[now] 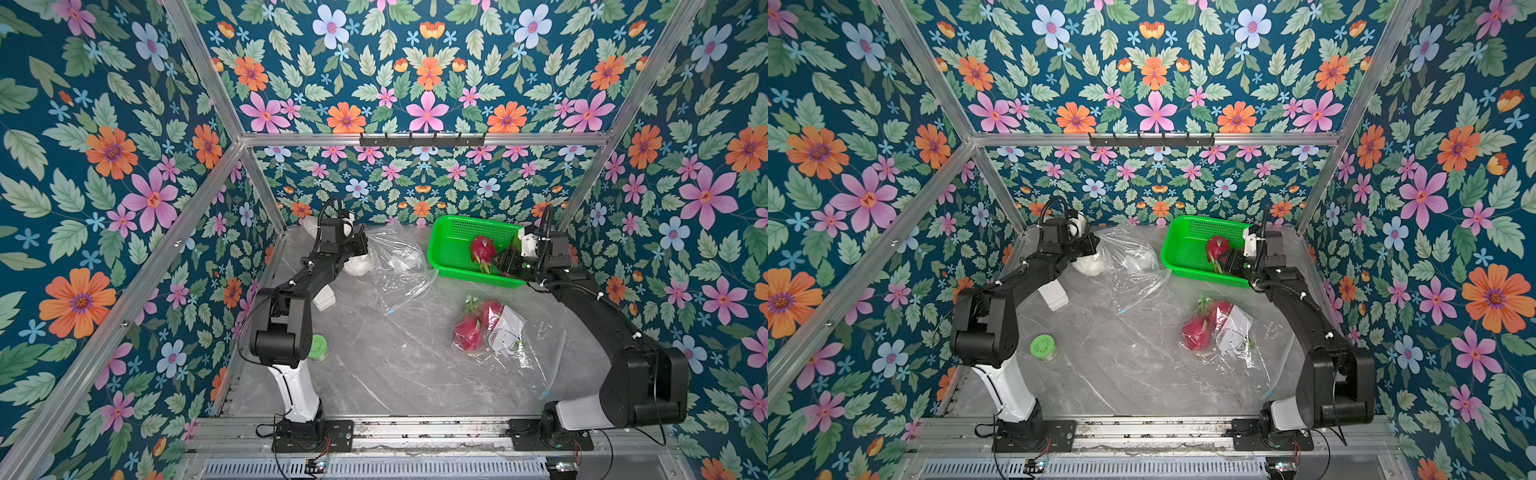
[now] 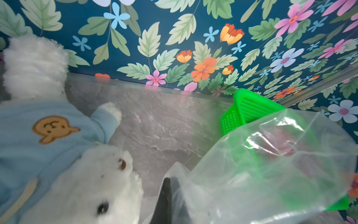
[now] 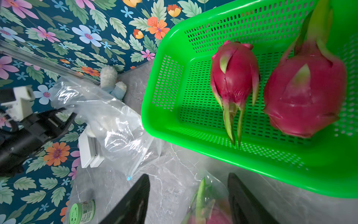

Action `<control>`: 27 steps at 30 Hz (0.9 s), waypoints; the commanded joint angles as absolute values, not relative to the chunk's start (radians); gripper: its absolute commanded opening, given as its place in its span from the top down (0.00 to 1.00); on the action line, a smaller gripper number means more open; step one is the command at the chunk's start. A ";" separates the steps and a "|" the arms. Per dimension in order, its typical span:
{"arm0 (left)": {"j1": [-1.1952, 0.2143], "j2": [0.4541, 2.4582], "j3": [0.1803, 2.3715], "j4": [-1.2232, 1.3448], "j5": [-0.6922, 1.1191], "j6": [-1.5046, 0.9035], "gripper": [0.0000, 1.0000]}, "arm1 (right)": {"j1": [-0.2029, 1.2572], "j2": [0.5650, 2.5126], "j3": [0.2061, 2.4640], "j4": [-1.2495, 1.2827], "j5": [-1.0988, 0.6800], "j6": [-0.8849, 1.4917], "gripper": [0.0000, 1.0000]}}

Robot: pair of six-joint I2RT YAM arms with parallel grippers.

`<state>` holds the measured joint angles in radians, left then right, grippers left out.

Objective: Open the zip-top bag and take out the dragon fruit
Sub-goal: Place the zipper food storage bag at the center of the board.

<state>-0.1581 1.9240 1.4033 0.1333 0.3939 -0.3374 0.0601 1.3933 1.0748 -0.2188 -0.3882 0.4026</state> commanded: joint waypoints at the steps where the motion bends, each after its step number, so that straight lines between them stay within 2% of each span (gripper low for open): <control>1: -0.158 2.019 1.518 0.088 0.432 -0.318 1.00 | 0.063 1.333 1.006 -0.075 -0.376 0.422 0.09; 2: -0.159 2.060 1.564 0.077 0.437 -0.317 1.00 | 0.065 1.315 0.985 -0.057 -0.373 0.419 0.01; 7: -0.168 2.231 1.776 0.008 0.464 -0.305 1.00 | 0.061 1.230 0.888 0.043 -0.383 0.449 0.01; 13: -0.181 2.344 1.894 -0.019 0.457 -0.305 0.99 | 0.041 1.082 0.688 0.343 -0.439 0.544 0.01; 14: -0.183 2.355 1.907 -0.026 0.459 -0.304 0.90 | 0.039 1.063 0.675 0.352 -0.435 0.550 0.01; 16: -0.187 2.377 1.940 -0.058 0.450 -0.304 0.46 | 0.035 1.049 0.720 0.217 -0.440 0.532 0.01; 18: -0.193 2.374 1.945 -0.072 0.414 -0.303 0.09 | 0.036 1.054 0.765 0.099 -0.472 0.502 0.01; 19: -0.195 2.362 1.937 -0.071 0.396 -0.300 0.01 | 0.036 1.053 0.768 0.075 -0.478 0.500 0.01; 27: -0.197 2.132 1.737 0.040 0.263 -0.265 0.01 | 0.036 1.007 0.726 -0.185 -0.358 0.519 0.01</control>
